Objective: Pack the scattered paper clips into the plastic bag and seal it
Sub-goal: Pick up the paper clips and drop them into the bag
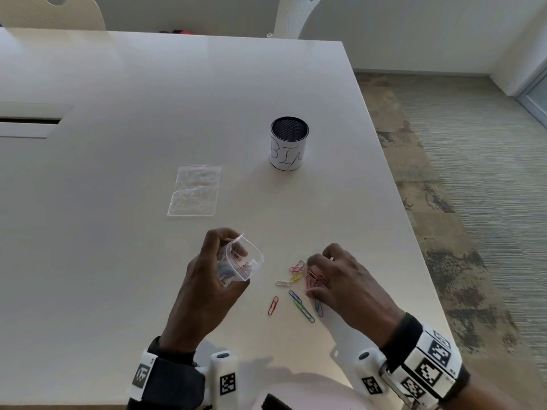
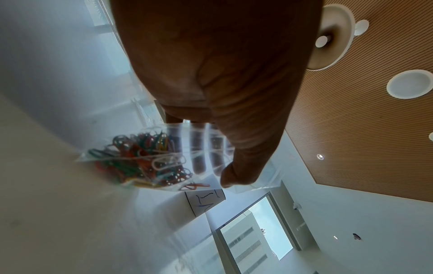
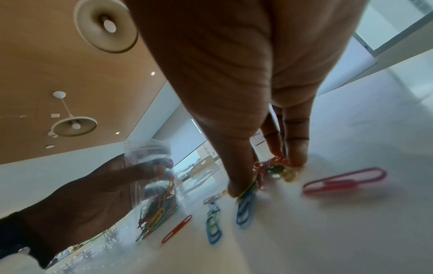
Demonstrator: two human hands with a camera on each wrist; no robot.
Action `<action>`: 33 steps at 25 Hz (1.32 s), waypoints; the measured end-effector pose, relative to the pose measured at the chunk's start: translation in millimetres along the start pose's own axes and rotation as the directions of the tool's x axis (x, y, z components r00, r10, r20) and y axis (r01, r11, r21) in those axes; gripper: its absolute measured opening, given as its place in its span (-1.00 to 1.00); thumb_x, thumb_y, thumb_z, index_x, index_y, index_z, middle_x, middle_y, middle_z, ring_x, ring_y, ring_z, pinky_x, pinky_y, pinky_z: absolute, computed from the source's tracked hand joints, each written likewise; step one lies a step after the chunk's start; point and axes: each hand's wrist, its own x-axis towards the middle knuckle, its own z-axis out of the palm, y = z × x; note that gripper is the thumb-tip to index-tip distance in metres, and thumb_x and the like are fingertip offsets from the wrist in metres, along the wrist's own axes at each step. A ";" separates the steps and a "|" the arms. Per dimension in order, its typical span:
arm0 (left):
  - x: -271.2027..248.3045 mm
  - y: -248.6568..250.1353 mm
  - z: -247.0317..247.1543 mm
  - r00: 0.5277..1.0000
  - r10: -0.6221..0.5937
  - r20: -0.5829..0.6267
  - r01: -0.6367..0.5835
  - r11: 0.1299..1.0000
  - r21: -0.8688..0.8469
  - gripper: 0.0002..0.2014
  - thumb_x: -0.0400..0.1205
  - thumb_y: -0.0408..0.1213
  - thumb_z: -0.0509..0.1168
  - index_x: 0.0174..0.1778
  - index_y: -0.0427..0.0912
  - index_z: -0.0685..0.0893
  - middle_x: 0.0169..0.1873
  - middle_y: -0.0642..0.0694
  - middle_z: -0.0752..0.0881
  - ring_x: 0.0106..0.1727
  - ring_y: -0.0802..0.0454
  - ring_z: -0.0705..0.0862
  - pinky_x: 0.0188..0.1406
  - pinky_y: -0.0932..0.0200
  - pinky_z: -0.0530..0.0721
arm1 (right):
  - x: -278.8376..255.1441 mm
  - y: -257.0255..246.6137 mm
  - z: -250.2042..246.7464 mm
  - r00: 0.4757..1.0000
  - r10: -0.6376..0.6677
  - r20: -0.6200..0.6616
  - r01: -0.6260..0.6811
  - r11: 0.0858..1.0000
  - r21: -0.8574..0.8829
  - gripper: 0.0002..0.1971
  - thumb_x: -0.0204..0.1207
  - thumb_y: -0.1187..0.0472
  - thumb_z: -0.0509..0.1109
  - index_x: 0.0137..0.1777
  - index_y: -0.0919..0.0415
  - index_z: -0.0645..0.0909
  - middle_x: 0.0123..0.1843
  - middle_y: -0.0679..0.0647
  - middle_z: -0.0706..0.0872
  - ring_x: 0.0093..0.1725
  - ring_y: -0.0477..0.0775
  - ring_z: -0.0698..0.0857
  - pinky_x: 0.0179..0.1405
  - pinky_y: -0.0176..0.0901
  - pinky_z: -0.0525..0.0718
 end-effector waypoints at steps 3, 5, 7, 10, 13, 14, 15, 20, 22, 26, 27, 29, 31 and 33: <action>0.9 0.2 0.0 1.000 -0.005 0.000 0.005 1.000 0.006 -0.43 0.52 -0.42 0.61 0.30 0.07 0.51 0.06 0.26 0.77 0.07 0.17 0.78 -0.10 0.44 0.73 | 2.3 -4.1 5.1 0.999 -0.042 -0.027 0.041 0.999 -0.015 -0.75 0.67 0.01 0.47 0.32 -0.07 0.63 0.20 -0.08 0.56 0.17 0.00 0.60 0.09 -0.27 0.56; 1.2 0.2 0.6 1.000 -0.010 0.002 0.010 1.000 0.004 -0.42 0.51 -0.44 0.62 0.31 0.07 0.51 0.07 0.27 0.76 0.07 0.18 0.78 -0.11 0.49 0.70 | 4.4 -6.0 6.6 0.997 -0.066 -0.046 0.064 0.997 -0.046 -0.87 0.72 0.15 0.40 0.21 -0.05 0.64 0.11 -0.06 0.58 0.05 0.01 0.59 -0.02 -0.26 0.55; 1.2 0.6 1.2 1.000 -0.010 0.001 0.010 1.000 0.002 -0.42 0.51 -0.42 0.62 0.31 0.07 0.52 0.07 0.27 0.77 0.05 0.18 0.79 -0.13 0.50 0.70 | 6.4 -7.1 8.8 0.994 -0.089 -0.068 0.083 0.993 -0.082 -0.84 0.73 0.31 0.31 0.08 0.01 0.62 -0.01 -0.03 0.57 -0.08 0.05 0.59 -0.16 -0.22 0.55; 1.6 1.1 1.4 1.000 -0.008 -0.002 0.008 1.000 0.005 -0.42 0.51 -0.39 0.62 0.32 0.09 0.52 0.07 0.27 0.77 0.03 0.15 0.79 -0.14 0.47 0.71 | 9.3 -9.7 8.2 0.989 -0.133 -0.069 0.125 0.986 -0.114 -0.80 0.72 0.38 0.31 -0.04 0.07 0.64 -0.11 -0.01 0.58 -0.20 0.02 0.57 -0.26 -0.23 0.45; 2.2 1.2 0.6 1.000 -0.005 -0.003 0.005 1.000 0.008 -0.42 0.51 -0.39 0.62 0.32 0.09 0.52 0.07 0.29 0.77 0.03 0.16 0.79 -0.15 0.49 0.70 | 16.4 -4.8 4.2 0.990 -0.117 -0.077 0.112 0.992 -0.062 -0.76 0.69 0.42 0.35 -0.20 0.18 0.67 -0.13 0.01 0.68 -0.27 0.00 0.66 -0.33 -0.21 0.57; 2.3 1.1 0.3 1.000 -0.003 -0.003 0.003 1.000 0.006 -0.43 0.52 -0.39 0.62 0.32 0.08 0.52 0.07 0.29 0.77 0.03 0.16 0.79 -0.15 0.49 0.70 | 18.6 -2.0 1.4 0.991 -0.102 -0.085 0.100 0.995 -0.022 -0.77 0.69 0.40 0.38 -0.19 0.20 0.73 -0.12 0.01 0.73 -0.25 -0.01 0.71 -0.31 -0.23 0.64; 2.4 0.7 -0.1 1.000 0.000 -0.004 0.000 1.000 0.004 -0.43 0.52 -0.40 0.62 0.32 0.07 0.52 0.07 0.30 0.77 0.04 0.16 0.78 -0.13 0.49 0.69 | 20.9 -0.2 -3.1 0.991 -0.092 -0.096 0.096 0.995 0.033 -0.79 0.68 0.39 0.43 -0.17 0.19 0.79 -0.13 0.00 0.77 -0.24 -0.04 0.74 -0.28 -0.30 0.68; 1.4 -0.7 -1.0 1.000 0.006 -0.007 -0.006 1.000 -0.002 -0.43 0.53 -0.39 0.61 0.33 0.09 0.51 0.04 0.26 0.77 0.07 0.14 0.79 -0.07 0.36 0.78 | 27.0 -6.4 -36.6 0.992 0.002 -0.123 0.052 0.897 0.439 -0.89 0.51 0.42 0.63 -0.08 0.21 0.88 -0.19 0.03 0.90 -0.23 -0.05 0.88 -0.02 -0.27 0.87; 1.2 -1.0 -1.1 1.000 0.008 -0.009 -0.008 1.000 -0.004 -0.44 0.54 -0.36 0.62 0.33 0.07 0.51 0.02 0.23 0.78 0.06 0.15 0.80 -0.07 0.35 0.78 | 27.5 -22.4 -49.8 0.995 -0.009 -0.095 0.068 0.768 0.637 -0.90 0.50 0.46 0.63 -0.07 0.28 0.88 -0.19 0.13 0.92 -0.17 0.14 0.91 0.04 -0.02 0.91; 1.3 0.3 -1.4 1.000 0.009 0.001 -0.009 1.000 0.001 -0.39 0.50 -0.40 0.62 0.34 0.08 0.49 0.04 0.29 0.77 0.04 0.21 0.79 -0.13 0.36 0.79 | 30.7 -64.0 -60.1 0.976 -0.193 -0.104 0.203 0.613 0.763 -0.91 0.52 0.45 0.61 0.00 0.37 0.85 -0.13 0.20 0.92 -0.14 0.19 0.90 0.04 -0.03 0.89; 1.5 1.1 -1.5 1.000 0.006 0.001 -0.006 1.000 0.005 -0.38 0.50 -0.41 0.62 0.34 0.10 0.48 0.05 0.31 0.76 0.03 0.22 0.78 -0.15 0.37 0.78 | 33.6 -72.6 -60.0 0.969 -0.215 -0.119 0.228 0.612 0.758 -0.91 0.52 0.46 0.61 0.00 0.38 0.85 -0.14 0.19 0.92 -0.15 0.16 0.89 0.03 -0.05 0.88; 1.6 1.6 1.1 1.000 -0.007 0.010 0.007 1.000 0.011 -0.38 0.50 -0.42 0.60 0.33 0.14 0.46 0.07 0.29 0.77 0.00 0.18 0.79 -0.18 0.32 0.78 | 40.9 -83.0 -57.1 0.966 -0.217 -0.138 0.250 0.663 0.706 -0.91 0.51 0.48 0.61 -0.02 0.37 0.86 -0.16 0.15 0.92 -0.16 0.12 0.90 0.02 -0.07 0.89; 1.5 1.0 2.7 1.000 -0.011 0.019 0.011 1.000 0.006 -0.37 0.51 -0.43 0.58 0.33 0.16 0.45 0.08 0.23 0.78 -0.04 0.12 0.81 -0.20 0.27 0.78 | 48.3 -87.5 -51.3 0.965 -0.216 -0.148 0.261 0.743 0.617 -0.89 0.49 0.48 0.61 -0.05 0.32 0.87 -0.20 0.05 0.90 -0.20 -0.02 0.88 -0.03 -0.16 0.88; 3.1 1.6 5.2 0.999 -0.005 0.036 0.005 1.000 0.003 -0.37 0.51 -0.45 0.57 0.33 0.15 0.45 0.08 0.20 0.79 -0.07 0.10 0.81 -0.23 0.35 0.74 | 51.4 -89.9 -47.2 0.958 -0.244 -0.152 0.287 0.814 0.505 -0.89 0.50 0.42 0.61 -0.05 0.24 0.89 -0.23 -0.06 0.87 -0.27 -0.18 0.83 -0.15 -0.34 0.80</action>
